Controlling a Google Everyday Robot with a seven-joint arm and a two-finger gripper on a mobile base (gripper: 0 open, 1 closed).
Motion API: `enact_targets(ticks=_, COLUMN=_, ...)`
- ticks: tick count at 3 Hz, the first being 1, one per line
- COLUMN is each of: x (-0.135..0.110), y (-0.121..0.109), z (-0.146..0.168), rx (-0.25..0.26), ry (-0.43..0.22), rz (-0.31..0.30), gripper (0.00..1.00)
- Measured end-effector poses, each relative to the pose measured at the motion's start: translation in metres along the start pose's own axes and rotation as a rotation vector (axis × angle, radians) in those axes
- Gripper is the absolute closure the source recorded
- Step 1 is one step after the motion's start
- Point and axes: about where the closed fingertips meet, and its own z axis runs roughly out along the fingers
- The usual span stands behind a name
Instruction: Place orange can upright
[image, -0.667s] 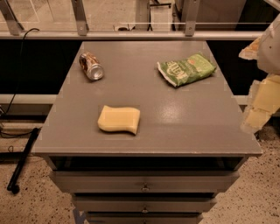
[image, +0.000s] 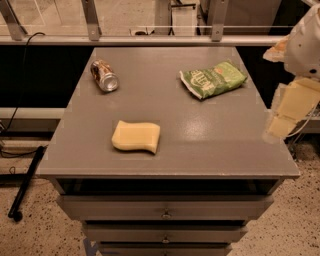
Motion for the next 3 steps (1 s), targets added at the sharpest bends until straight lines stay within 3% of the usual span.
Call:
enact_targets(ticks=2, x=-0.146, y=-0.054, z=0.015, rx=0.034, ry=-0.15, rz=0.054, gripper=0.0)
enact_targets(ticks=3, x=-0.146, y=-0.054, z=0.015, rx=0.034, ry=-0.15, rz=0.054, gripper=0.0)
